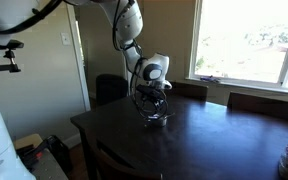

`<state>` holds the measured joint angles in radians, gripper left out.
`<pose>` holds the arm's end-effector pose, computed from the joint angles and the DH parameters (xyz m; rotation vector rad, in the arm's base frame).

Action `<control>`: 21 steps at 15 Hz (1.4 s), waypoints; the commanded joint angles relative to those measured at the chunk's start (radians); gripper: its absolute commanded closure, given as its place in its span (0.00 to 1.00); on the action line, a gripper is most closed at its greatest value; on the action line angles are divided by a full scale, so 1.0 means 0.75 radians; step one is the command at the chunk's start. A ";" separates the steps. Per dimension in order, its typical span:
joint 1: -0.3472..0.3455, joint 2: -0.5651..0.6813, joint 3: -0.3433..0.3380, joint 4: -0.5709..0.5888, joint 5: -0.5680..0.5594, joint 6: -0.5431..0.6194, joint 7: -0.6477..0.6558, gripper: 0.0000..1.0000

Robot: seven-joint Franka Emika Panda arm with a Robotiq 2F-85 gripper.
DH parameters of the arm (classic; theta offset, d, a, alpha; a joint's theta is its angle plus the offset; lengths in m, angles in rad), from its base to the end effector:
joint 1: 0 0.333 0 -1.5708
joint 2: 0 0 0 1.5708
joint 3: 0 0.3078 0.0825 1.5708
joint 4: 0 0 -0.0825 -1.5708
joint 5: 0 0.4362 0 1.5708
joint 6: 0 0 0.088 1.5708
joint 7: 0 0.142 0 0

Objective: Unstack the measuring cups

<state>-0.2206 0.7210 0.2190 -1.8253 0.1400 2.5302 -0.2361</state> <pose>0.6684 0.0038 0.0625 -2.9167 -0.0966 -0.0296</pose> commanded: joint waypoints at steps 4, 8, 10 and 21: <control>0.030 -0.012 -0.037 -0.010 0.062 -0.009 0.012 0.00; 0.027 0.001 -0.056 -0.006 0.099 0.004 0.033 0.00; 0.027 0.013 -0.072 0.001 0.114 -0.006 0.051 0.00; -0.005 0.167 -0.019 0.156 0.200 -0.030 0.008 0.40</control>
<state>-0.2191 0.8269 0.1829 -1.7487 0.2562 2.5268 -0.2154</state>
